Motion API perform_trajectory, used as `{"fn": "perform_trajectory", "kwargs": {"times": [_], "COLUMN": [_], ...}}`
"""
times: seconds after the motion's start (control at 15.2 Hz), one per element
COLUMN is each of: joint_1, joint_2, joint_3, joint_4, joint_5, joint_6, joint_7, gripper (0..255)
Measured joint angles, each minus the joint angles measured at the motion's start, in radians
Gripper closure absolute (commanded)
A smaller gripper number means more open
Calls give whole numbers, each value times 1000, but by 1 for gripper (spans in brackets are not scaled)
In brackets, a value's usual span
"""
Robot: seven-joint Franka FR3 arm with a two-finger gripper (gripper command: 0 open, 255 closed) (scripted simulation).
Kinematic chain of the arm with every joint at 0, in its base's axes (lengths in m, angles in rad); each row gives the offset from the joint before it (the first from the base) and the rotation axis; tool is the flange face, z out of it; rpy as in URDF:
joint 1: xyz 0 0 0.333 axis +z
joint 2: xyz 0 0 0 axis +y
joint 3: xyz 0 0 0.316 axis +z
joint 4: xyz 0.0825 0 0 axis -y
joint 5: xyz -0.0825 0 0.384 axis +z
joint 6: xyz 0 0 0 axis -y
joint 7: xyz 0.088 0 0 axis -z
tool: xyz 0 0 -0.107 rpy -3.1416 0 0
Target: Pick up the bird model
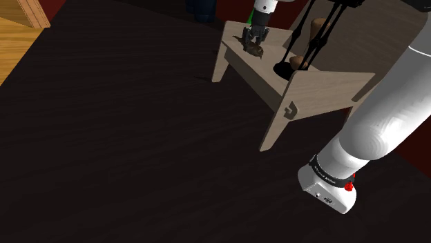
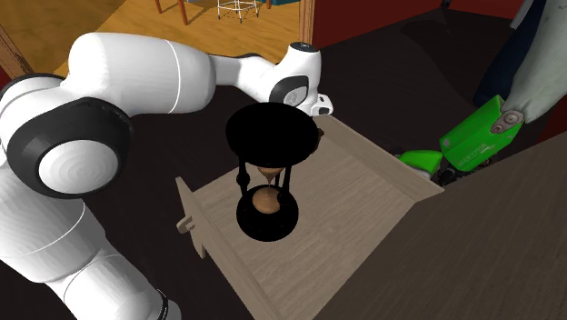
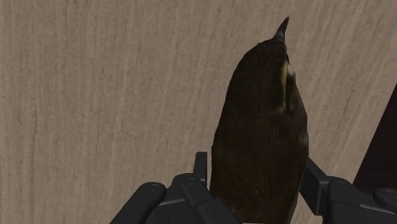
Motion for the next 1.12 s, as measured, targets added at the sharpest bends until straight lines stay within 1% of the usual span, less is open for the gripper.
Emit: {"fn": "perform_trajectory", "kwargs": {"times": [0.13,0.4,1.12], "joint_1": [1,0,0], "joint_2": [-4,-13,-28], "joint_3": [0,0,-1], "joint_4": [3,35,163], "joint_5": [-1,-4,-11], "joint_6": [-6,-47,-188], "joint_7": [0,2,13], "gripper": [255,255,255]}}
